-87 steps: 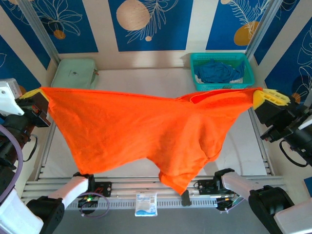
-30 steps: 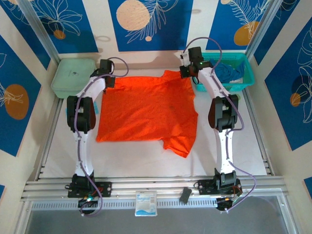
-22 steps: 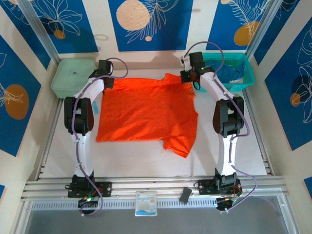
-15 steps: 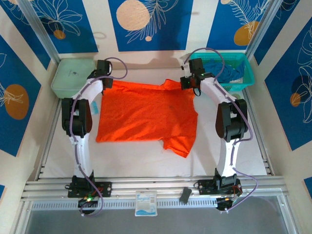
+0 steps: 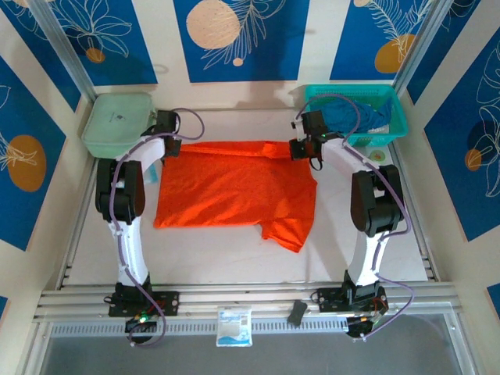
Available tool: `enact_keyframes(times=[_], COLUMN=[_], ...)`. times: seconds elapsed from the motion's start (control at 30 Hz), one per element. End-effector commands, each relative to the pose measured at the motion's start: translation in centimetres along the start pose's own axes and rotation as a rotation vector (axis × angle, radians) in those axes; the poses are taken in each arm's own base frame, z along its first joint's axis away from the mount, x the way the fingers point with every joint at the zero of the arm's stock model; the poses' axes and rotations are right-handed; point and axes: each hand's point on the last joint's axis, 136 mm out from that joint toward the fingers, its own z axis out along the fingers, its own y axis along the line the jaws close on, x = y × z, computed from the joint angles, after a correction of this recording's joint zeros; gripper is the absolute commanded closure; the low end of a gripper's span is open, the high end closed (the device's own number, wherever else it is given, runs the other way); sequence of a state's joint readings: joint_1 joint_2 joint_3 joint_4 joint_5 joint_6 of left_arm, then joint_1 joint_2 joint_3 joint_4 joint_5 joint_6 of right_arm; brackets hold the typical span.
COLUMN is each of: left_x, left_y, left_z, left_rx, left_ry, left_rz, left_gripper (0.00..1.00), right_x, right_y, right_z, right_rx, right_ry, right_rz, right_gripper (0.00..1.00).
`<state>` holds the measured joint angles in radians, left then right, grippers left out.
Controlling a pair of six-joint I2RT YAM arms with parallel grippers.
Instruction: Fold and stack the t-shirts
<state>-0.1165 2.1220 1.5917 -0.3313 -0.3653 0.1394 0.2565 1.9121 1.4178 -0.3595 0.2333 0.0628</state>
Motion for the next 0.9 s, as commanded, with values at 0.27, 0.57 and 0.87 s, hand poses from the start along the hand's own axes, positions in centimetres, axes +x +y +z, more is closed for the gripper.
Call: enact_keyframes(times=[0.27,0.57,0.87], left_x=[1.5,-1.6,-2.8], left_y=[0.0,2.4,3.2], left_z=[-2.6,-9.3,-19.5], left_rx=[0.005,-0.012,0.034], left_ry=[0.008,-0.115,-0.219], left_rz=[-0.084,-0.146,-0.187], left_gripper=[0.72,0.28,0.07], right_x=[5.2,4.1,-1.0], right_y=[0.5,1.8,4.9], right_z=[-0.5,-5.6,-4.2], right_rx=[0.041,-0.008,-0.170], right_ry=[0.158,0.108,0.135], right_rz=[0.100,0.097,0.140], right_gripper=[0.80,0.41,1.00])
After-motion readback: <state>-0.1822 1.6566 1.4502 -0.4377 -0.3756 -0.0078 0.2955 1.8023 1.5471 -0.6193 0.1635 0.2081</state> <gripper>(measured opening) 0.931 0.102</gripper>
